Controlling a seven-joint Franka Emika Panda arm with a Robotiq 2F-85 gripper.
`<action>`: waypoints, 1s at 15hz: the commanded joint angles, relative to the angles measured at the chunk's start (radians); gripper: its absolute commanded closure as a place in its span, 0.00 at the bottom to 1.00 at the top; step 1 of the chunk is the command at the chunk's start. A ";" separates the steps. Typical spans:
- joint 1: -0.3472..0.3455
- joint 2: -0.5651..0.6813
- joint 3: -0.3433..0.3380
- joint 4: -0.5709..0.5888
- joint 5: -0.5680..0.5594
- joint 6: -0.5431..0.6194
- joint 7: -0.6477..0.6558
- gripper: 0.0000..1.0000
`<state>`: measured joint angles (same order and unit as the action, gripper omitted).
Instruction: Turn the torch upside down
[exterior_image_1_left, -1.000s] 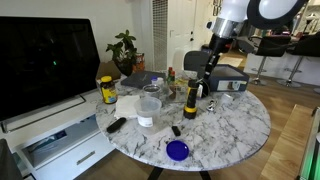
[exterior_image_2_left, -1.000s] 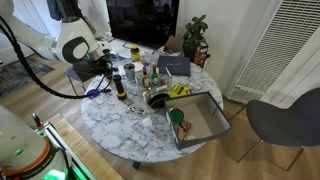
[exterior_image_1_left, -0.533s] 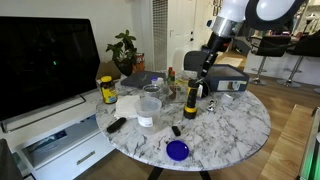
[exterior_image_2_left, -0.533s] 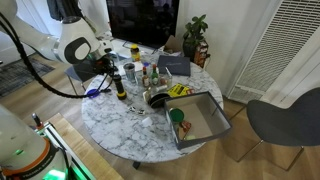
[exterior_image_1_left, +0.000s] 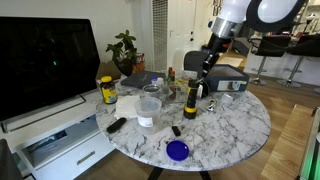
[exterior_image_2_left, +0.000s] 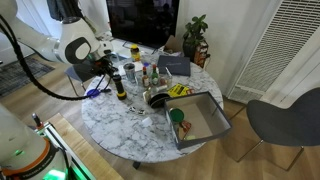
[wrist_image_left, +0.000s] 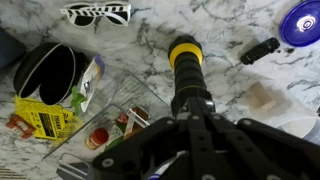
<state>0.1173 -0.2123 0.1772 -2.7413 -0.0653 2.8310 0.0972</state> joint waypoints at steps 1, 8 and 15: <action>-0.040 -0.020 0.035 -0.010 -0.055 -0.066 0.115 1.00; -0.014 -0.001 0.026 -0.005 -0.045 -0.118 0.102 1.00; -0.010 0.022 0.012 -0.008 -0.045 -0.016 0.036 1.00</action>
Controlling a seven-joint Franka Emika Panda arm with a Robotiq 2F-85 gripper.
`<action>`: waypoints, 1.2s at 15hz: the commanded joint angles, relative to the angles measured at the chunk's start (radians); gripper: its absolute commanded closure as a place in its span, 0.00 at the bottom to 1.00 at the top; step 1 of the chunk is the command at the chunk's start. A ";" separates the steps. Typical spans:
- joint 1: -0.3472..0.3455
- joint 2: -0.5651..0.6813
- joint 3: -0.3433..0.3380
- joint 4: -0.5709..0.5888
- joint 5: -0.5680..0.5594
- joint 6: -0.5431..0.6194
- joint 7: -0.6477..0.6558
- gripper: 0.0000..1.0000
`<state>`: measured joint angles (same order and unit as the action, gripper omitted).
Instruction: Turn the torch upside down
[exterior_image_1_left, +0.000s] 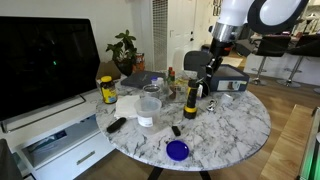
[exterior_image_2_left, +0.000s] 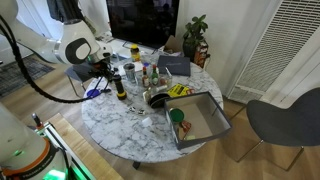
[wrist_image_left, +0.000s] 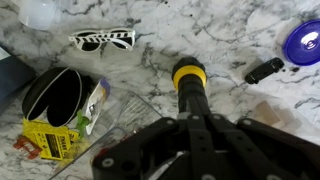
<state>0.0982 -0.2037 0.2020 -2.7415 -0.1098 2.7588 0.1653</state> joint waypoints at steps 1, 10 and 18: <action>0.008 0.017 -0.013 -0.008 -0.003 0.076 -0.039 1.00; -0.004 0.069 -0.022 -0.009 -0.008 0.249 -0.086 1.00; -0.016 0.128 -0.024 0.001 -0.016 0.333 -0.112 1.00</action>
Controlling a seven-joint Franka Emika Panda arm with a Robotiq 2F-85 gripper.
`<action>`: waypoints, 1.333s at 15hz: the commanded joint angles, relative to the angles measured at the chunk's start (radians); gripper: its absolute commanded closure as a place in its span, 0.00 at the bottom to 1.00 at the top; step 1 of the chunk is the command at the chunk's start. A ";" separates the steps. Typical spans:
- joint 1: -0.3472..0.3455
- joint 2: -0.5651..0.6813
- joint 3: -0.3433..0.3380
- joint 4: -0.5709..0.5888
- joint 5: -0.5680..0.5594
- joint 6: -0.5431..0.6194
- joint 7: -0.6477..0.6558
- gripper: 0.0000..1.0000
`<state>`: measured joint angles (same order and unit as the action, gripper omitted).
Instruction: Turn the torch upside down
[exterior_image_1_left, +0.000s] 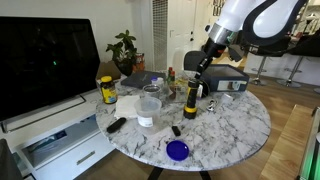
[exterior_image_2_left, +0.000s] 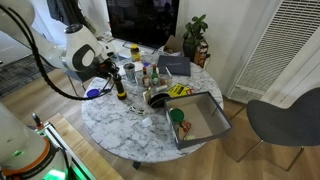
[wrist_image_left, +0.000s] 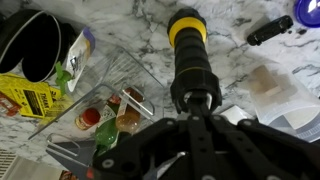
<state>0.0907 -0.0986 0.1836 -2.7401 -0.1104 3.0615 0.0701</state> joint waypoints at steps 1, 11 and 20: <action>-0.012 0.022 -0.005 -0.003 -0.019 0.031 -0.015 1.00; 0.084 -0.080 -0.038 -0.024 0.087 -0.162 -0.095 1.00; 0.129 -0.287 -0.099 -0.028 0.192 -0.564 -0.286 0.22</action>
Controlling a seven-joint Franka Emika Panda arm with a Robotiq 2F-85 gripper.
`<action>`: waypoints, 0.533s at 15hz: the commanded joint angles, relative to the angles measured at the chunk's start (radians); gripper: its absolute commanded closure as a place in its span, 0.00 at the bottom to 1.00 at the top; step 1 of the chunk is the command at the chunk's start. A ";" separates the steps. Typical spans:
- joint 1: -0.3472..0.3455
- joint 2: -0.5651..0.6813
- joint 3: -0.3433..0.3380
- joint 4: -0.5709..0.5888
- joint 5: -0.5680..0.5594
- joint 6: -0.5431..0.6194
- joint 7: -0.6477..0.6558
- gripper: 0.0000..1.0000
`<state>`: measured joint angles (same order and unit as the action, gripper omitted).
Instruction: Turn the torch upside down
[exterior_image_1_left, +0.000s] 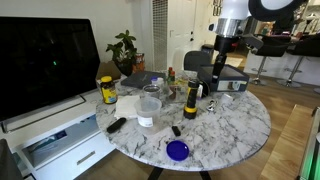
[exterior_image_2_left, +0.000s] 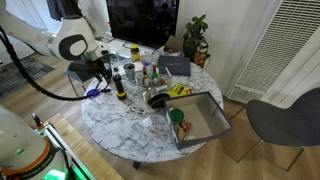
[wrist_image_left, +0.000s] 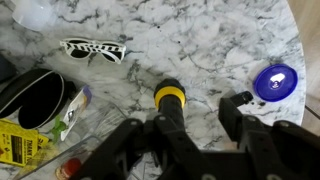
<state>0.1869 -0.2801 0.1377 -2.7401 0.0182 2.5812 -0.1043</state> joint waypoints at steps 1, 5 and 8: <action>0.051 -0.130 -0.081 -0.028 0.106 -0.125 -0.161 0.16; 0.036 -0.214 -0.146 -0.025 0.137 -0.319 -0.246 0.00; 0.026 -0.181 -0.134 -0.001 0.114 -0.299 -0.220 0.00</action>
<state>0.2167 -0.4613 -0.0005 -2.7419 0.1298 2.2843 -0.3232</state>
